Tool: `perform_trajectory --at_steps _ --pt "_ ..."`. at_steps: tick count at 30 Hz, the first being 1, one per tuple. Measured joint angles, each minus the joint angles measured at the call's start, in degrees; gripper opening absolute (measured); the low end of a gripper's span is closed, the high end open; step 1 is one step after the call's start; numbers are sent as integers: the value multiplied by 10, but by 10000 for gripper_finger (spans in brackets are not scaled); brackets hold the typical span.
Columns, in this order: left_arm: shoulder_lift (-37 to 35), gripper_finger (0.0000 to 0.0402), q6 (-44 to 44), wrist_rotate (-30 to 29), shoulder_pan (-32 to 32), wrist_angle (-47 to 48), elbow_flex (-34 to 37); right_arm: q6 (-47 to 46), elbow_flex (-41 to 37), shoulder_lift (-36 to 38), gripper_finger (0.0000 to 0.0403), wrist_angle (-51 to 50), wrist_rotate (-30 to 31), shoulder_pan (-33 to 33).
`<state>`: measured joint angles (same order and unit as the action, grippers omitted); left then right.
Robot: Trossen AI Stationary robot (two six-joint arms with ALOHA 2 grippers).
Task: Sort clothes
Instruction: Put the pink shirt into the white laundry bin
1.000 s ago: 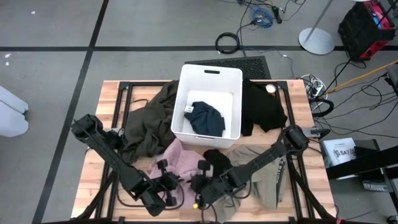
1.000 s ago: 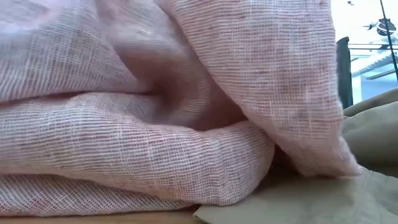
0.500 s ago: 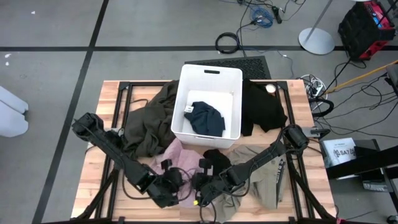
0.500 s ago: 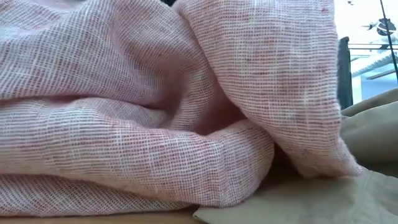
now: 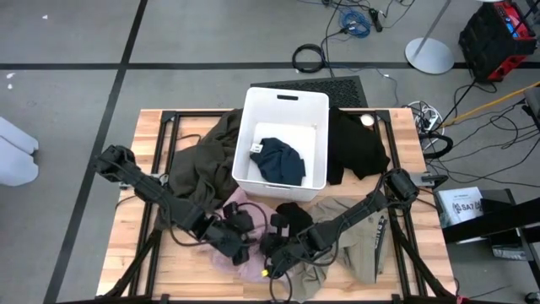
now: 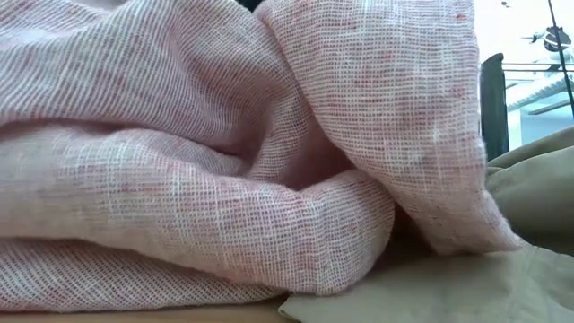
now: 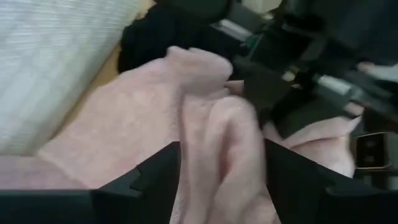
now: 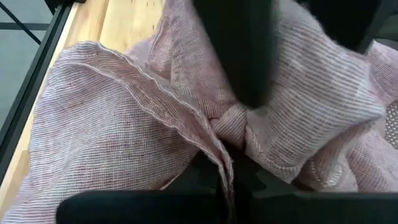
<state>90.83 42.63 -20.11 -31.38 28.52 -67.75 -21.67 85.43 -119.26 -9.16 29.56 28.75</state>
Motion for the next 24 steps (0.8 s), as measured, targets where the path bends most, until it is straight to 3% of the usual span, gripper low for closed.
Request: perform_trajectory --at_steps 5,13,24 --pt "5 223 -11 51 0 -70 5 -12 0 0 0 -11 -3 -6" --pt "11 223 -16 51 10 -51 5 -13 0 0 0 -10 -15 -6" --pt "49 223 -45 97 10 -59 5 -32 -1 0 0 -12 -31 -12"
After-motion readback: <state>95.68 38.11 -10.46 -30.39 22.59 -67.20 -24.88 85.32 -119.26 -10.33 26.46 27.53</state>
